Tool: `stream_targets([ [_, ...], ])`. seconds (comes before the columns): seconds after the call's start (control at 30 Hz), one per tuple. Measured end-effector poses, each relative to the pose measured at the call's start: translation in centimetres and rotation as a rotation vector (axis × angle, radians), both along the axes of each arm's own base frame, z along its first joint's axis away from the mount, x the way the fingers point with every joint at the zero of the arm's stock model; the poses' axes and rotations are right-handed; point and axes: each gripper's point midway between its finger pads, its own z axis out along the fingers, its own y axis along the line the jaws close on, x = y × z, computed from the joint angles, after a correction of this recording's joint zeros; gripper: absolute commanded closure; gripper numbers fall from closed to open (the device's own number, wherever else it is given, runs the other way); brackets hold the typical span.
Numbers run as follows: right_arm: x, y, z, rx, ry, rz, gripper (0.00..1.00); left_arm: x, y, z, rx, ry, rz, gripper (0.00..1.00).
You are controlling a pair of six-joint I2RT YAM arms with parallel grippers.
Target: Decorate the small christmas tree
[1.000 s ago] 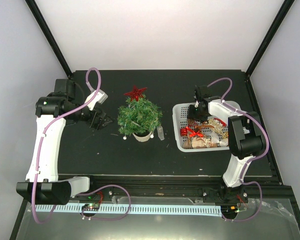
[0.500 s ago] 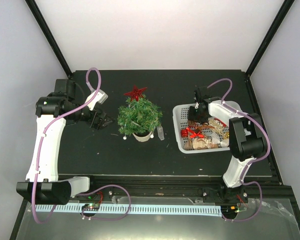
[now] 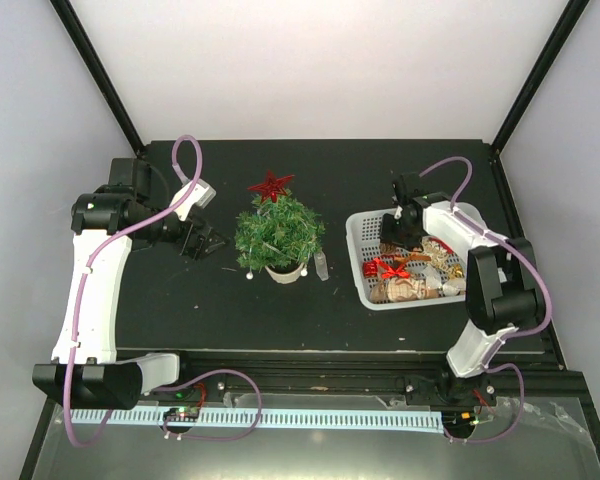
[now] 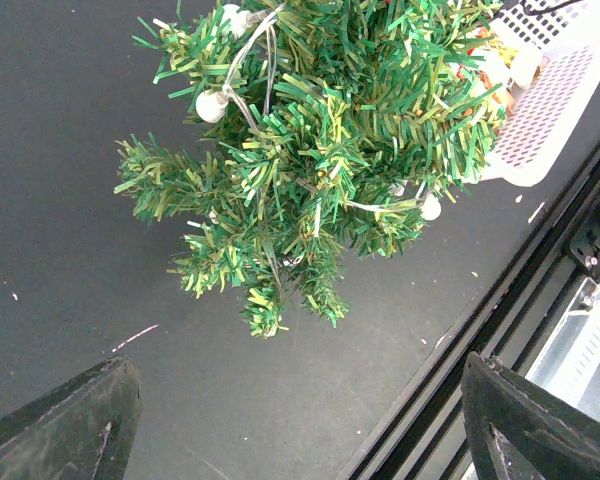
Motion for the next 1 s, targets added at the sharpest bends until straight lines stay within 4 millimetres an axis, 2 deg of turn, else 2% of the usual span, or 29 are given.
stream_targets([
  [0.17, -0.3, -0.3, 1.8, -0.008, -0.023, -0.006, 0.61, 0.0, 0.0, 0.0, 0.001, 0.0, 0.0, 0.12],
  [0.5, 1.0, -0.5, 7.2, -0.011, -0.128, -0.012, 0.61, 0.2, 0.1, 0.2, 0.008, -0.011, -0.004, 0.12],
  [0.67, 0.5, -0.6, 9.4, 0.004, -0.17, -0.01, 0.61, 0.6, 0.1, 2.0, 0.013, -0.065, -0.002, 0.12],
  [0.83, 0.1, -0.4, 13.4, 0.042, -0.247, -0.003, 0.6, 0.6, 0.1, 3.9, 0.017, -0.125, -0.008, 0.11],
  [1.0, -0.8, 0.9, 17.0, 0.136, -0.321, 0.047, 0.6, 0.3, 0.0, 4.7, 0.017, -0.147, -0.027, 0.11],
])
